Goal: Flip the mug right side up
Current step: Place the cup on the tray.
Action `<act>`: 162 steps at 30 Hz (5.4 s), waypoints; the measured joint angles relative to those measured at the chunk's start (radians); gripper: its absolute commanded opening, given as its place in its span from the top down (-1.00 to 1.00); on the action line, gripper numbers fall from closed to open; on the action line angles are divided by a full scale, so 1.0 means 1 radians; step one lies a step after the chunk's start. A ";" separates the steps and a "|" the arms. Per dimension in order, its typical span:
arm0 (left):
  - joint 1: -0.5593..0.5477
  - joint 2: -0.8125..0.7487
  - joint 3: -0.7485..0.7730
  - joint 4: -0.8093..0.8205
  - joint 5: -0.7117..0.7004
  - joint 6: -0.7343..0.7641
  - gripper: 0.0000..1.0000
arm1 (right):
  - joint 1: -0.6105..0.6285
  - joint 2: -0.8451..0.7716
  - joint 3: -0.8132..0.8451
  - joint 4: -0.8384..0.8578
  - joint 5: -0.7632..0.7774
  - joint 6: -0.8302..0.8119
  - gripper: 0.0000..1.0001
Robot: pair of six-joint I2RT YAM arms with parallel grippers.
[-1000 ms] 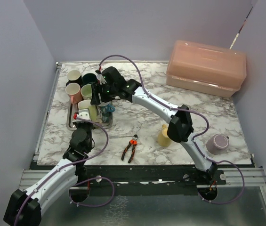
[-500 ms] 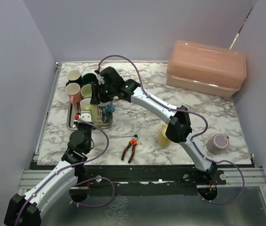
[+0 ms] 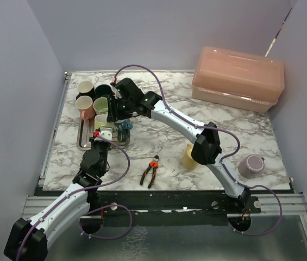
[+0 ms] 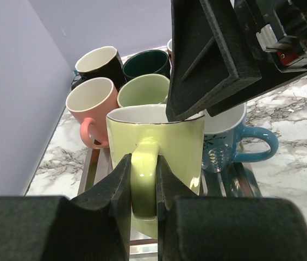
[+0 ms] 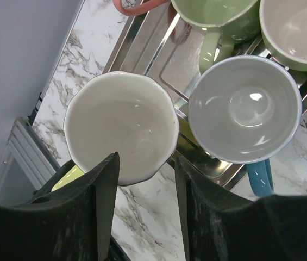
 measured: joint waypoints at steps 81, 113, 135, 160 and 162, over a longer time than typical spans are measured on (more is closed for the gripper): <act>0.001 -0.210 0.040 -0.262 0.188 0.195 0.32 | -0.064 0.039 0.001 -0.062 -0.212 0.672 0.99; 0.000 -0.262 0.099 -0.490 0.238 0.103 -0.49 | -0.087 0.039 -0.093 0.031 -0.188 0.756 0.99; 0.000 -0.026 0.582 -0.655 -0.048 -0.357 -0.48 | -0.055 -0.001 -0.141 0.047 -0.065 0.461 0.99; 0.257 0.471 0.810 -1.230 0.108 -0.825 0.06 | -0.032 -0.050 -0.238 0.085 -0.009 0.362 0.99; 0.285 0.478 0.802 -1.224 0.148 -0.824 0.10 | -0.032 -0.058 -0.261 0.100 -0.009 0.357 0.99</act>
